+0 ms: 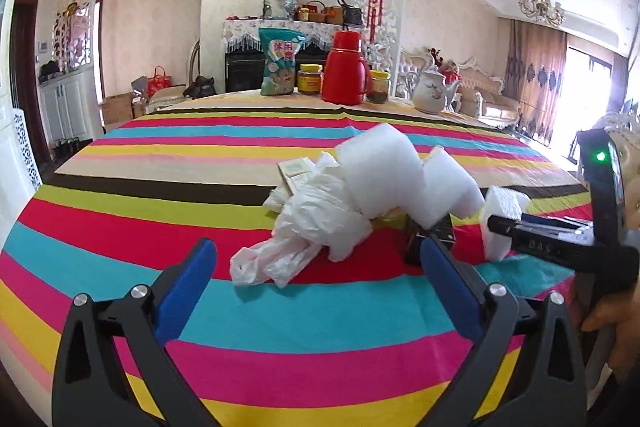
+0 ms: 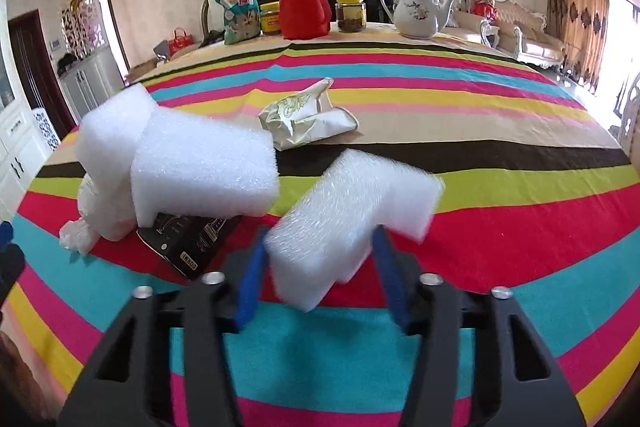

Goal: Collect trash
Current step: 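Grasp a white foam block with the right tool while the left tool grasps the black box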

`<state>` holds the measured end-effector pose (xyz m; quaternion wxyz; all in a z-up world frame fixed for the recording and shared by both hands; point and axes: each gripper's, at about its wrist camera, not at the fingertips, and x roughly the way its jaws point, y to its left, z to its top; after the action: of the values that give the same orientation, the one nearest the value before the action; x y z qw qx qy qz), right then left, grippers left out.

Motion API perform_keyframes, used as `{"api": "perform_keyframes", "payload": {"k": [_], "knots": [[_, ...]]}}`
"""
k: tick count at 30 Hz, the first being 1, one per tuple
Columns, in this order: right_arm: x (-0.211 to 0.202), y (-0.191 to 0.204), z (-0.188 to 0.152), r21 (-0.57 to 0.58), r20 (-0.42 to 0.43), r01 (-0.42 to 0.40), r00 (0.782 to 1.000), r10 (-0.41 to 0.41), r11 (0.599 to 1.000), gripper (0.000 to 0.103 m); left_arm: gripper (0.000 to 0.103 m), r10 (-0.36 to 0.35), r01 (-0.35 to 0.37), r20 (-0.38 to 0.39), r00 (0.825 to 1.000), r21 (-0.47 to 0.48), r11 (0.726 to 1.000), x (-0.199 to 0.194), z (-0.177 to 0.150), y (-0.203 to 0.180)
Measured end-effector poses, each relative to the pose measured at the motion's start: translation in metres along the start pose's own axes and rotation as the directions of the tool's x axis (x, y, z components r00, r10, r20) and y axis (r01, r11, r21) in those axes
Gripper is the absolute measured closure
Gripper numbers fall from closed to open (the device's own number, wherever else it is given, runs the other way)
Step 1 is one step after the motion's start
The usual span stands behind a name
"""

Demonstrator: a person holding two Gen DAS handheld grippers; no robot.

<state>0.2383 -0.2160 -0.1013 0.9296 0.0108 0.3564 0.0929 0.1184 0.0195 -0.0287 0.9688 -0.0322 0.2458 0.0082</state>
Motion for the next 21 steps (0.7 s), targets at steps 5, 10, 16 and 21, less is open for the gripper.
{"api": "perform_keyframes", "payload": {"k": [5,10,16,21], "knots": [[-0.021,-0.003,-0.004,-0.045,0.075,-0.012,0.997,0.016,0.999,0.062,0.005,-0.039,0.039,-0.018,0.999,0.021,0.999,0.001,-0.003,-0.008],[-0.033,-0.005,-0.002,-0.032,0.092,-0.076,0.993,0.079,0.997,0.062,0.005,-0.102,0.101,-0.075,0.992,-0.02,0.995,0.01,-0.001,-0.016],[-0.047,-0.015,-0.002,-0.003,0.12,-0.112,0.986,0.112,0.994,0.062,0.005,-0.092,0.097,-0.103,0.99,0.045,0.994,0.025,0.006,-0.046],[-0.05,-0.027,-0.001,0.044,0.123,-0.143,0.983,0.137,0.989,0.062,0.017,-0.1,0.113,-0.196,0.976,0.055,0.992,0.061,0.008,-0.066]]}}
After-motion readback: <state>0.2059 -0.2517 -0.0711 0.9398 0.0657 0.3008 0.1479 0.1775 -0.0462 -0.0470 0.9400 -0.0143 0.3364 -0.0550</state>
